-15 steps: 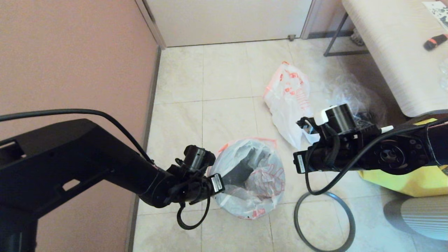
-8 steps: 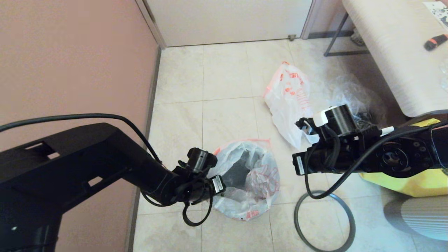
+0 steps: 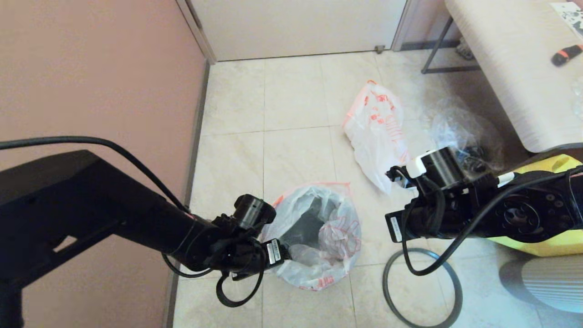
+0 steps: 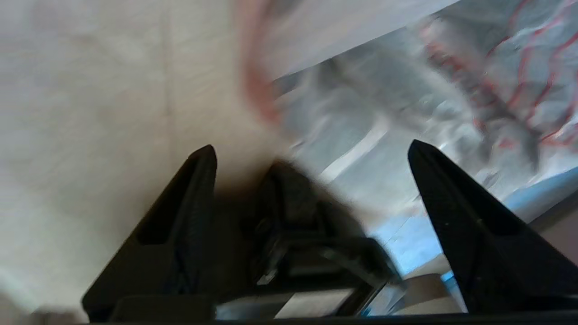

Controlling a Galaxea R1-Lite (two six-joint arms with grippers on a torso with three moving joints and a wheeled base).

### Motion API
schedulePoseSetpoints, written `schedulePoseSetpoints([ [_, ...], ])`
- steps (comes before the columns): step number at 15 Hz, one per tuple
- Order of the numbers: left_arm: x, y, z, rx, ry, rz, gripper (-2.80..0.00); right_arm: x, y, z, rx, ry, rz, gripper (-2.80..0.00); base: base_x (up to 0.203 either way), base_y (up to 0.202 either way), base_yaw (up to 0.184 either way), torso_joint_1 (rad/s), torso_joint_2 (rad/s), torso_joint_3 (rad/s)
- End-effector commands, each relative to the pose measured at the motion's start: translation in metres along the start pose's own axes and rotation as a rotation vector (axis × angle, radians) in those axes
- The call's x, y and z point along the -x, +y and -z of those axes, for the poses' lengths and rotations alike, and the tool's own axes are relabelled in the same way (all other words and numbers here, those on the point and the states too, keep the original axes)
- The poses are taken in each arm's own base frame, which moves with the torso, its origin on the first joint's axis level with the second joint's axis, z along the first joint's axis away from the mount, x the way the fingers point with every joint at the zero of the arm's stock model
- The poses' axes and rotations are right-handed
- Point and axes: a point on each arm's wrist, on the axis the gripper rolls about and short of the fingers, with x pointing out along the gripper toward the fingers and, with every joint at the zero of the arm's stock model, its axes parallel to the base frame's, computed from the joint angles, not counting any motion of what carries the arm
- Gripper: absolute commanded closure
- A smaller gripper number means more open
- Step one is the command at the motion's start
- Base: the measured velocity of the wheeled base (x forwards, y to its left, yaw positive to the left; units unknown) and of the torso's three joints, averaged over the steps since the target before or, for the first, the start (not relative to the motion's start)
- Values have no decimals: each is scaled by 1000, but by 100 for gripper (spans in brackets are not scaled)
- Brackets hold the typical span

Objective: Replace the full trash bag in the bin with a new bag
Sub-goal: Put the new garbage bag on the trash can

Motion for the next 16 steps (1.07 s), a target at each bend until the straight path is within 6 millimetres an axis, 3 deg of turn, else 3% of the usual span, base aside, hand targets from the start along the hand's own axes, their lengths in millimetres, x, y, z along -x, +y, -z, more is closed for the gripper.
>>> schedulePoseSetpoints([
  [1, 20, 2, -5, 6, -11, 0, -280, 2, 4, 3, 10, 5, -5, 0, 0, 0, 0, 0, 0, 0],
  [4, 48, 4, -9, 4, -27, 12, -280, 5, 7, 8, 23, 12, 8, 0, 0, 0, 0, 0, 0, 0],
  [5, 61, 1, -11, -8, -50, 35, 0, 4, 7, 9, 22, 14, 11, 0, 0, 0, 0, 0, 0, 0],
  [8, 64, -16, -30, -64, -103, 80, 0, 2, 5, 11, 17, 20, 15, 0, 0, 0, 0, 0, 0, 0],
  [16, 5, -29, -69, -78, -110, 44, 0, 1, 5, 8, 8, -7, 10, 0, 0, 0, 0, 0, 0, 0],
])
